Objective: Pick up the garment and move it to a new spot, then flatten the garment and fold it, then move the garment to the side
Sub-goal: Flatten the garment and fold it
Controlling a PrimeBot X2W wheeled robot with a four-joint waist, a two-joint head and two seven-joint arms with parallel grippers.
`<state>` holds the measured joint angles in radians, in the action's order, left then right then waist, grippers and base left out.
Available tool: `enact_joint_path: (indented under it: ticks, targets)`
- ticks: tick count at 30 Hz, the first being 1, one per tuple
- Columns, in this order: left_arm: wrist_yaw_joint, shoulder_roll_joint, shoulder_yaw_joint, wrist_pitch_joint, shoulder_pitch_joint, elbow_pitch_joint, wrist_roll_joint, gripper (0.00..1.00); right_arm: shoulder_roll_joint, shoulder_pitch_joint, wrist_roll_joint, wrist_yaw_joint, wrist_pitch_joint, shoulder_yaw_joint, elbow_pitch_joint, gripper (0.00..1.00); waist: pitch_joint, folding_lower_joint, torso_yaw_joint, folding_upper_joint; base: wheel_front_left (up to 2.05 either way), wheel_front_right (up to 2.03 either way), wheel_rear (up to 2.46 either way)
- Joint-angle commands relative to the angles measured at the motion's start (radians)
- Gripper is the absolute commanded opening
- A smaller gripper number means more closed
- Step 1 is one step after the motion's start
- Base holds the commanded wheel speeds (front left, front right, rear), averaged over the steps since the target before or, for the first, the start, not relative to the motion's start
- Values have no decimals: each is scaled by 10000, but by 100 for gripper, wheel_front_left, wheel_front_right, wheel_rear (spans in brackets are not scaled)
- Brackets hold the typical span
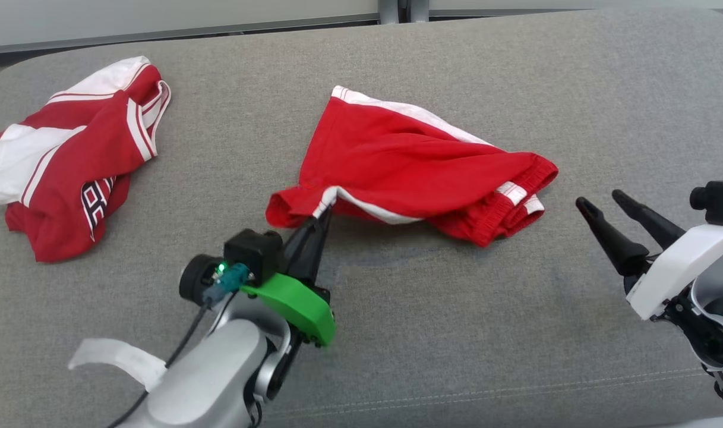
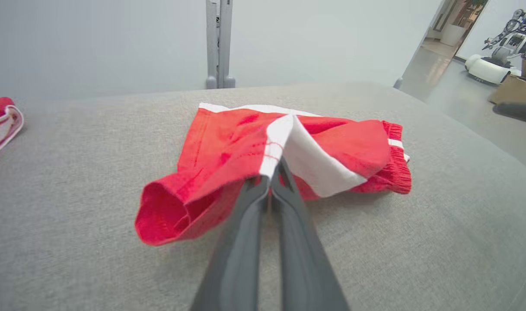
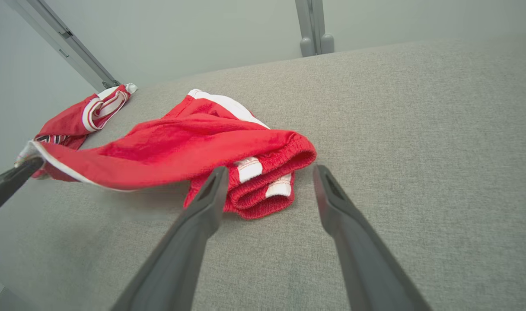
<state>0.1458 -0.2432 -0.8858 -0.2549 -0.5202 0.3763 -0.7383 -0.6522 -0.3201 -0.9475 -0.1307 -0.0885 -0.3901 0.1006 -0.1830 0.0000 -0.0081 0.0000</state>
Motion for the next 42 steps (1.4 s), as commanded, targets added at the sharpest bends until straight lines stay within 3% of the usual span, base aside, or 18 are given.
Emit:
enact_joint_path:
  ticks: [1,5,9,18,31,32,33,34,42]
  targets:
    - [137,-287,219,173,-348,-499,7,0,85,116,110,0,-88,-103,-91,100,20,0,78,0,0,0,0]
    - [357,-864,581,769,-934,-1098,-36,0,267,-64,204,0,-221,-461,-167,100,-23,0,54,0,0,0,0]
    - [275,-1153,916,1377,-1526,-878,-392,0,427,-348,277,0,-302,-964,-176,100,-179,0,-82,0,0,0,0]
    - [-374,-1123,1577,2662,-2731,1427,-1551,0,945,-1219,217,0,-70,-2173,183,100,-590,0,-670,0,0,0,0]
    - [-911,-803,1835,2542,-2737,3878,-2091,0,1910,-2063,-76,0,1098,-3358,1599,100,-697,0,-905,0,0,0,0]
    - [-915,-739,1839,2449,-2728,4039,-2090,23,1906,-2109,-123,1,1171,-3431,1682,100,-696,0,-900,0,0,0,0]
    - [-900,-681,1822,2311,-2742,4214,-2032,54,1904,-2156,-167,0,1234,-3510,1742,100,-695,0,-893,0,0,0,0]
    - [-855,-632,1785,2196,-2762,4391,-1965,100,1902,-2195,-208,0,1302,-3584,1788,100,-693,0,-884,0,0,0,0]
    - [-614,-180,1293,1352,-3064,5493,-1324,100,1747,-2427,-491,0,1749,-3958,2064,100,-608,0,-724,0,0,0,0]
